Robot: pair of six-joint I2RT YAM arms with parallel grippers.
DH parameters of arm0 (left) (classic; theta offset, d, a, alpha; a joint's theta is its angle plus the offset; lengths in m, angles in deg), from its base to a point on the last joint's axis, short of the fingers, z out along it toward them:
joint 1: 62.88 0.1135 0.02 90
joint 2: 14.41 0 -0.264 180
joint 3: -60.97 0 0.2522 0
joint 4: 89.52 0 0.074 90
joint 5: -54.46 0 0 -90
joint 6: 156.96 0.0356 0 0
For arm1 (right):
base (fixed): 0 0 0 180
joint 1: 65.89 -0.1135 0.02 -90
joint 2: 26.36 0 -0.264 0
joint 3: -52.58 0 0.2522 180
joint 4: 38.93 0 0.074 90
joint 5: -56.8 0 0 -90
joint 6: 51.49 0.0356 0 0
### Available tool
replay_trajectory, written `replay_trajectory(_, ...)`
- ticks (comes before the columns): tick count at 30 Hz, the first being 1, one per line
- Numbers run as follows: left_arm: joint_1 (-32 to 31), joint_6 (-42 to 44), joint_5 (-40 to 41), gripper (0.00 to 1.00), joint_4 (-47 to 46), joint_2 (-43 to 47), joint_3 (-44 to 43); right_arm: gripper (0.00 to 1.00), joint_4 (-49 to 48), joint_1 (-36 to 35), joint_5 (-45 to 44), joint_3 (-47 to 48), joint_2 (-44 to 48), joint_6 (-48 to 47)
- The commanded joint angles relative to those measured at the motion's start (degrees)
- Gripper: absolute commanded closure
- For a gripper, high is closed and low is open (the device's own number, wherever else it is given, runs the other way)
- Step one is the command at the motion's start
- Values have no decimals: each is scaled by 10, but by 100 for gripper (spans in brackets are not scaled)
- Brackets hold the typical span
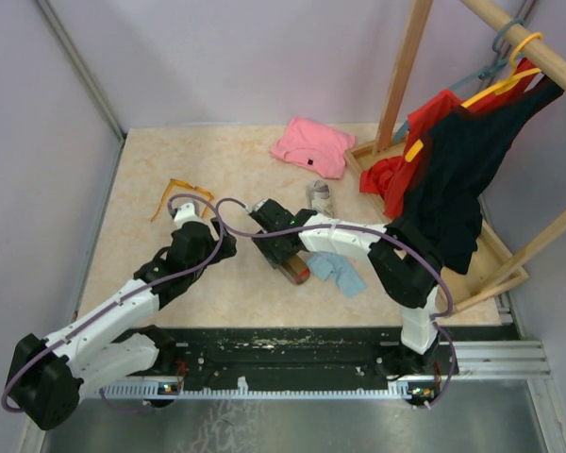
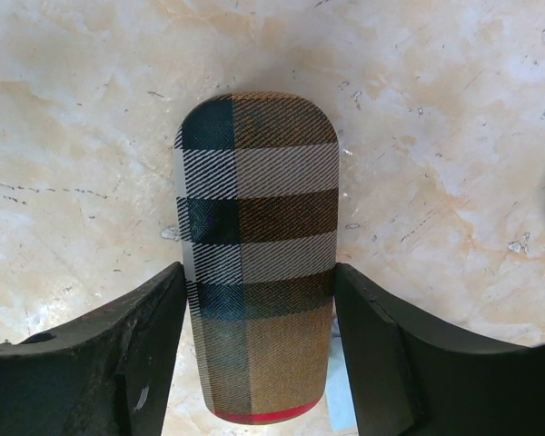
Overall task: Organize the sunglasses
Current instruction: Pick up the sunglasses case from the center of the board.
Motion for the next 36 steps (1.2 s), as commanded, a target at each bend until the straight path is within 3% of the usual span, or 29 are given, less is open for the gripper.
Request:
replay_trajectory(1,-1,2,12,15,7,10,6,38,-4,2,10,8,18,-4)
replay_trajectory(23,-1,-1,16,15,7,19,8,31,17,2,19,3,27,-13)
replay_trajectory(30,-1,0,16,15,7,19,7,38,21,2,20,1,30,-16)
replay_trajectory(36,-1,1,20,15,8,20,7,56,15,3,19,0,34,-15)
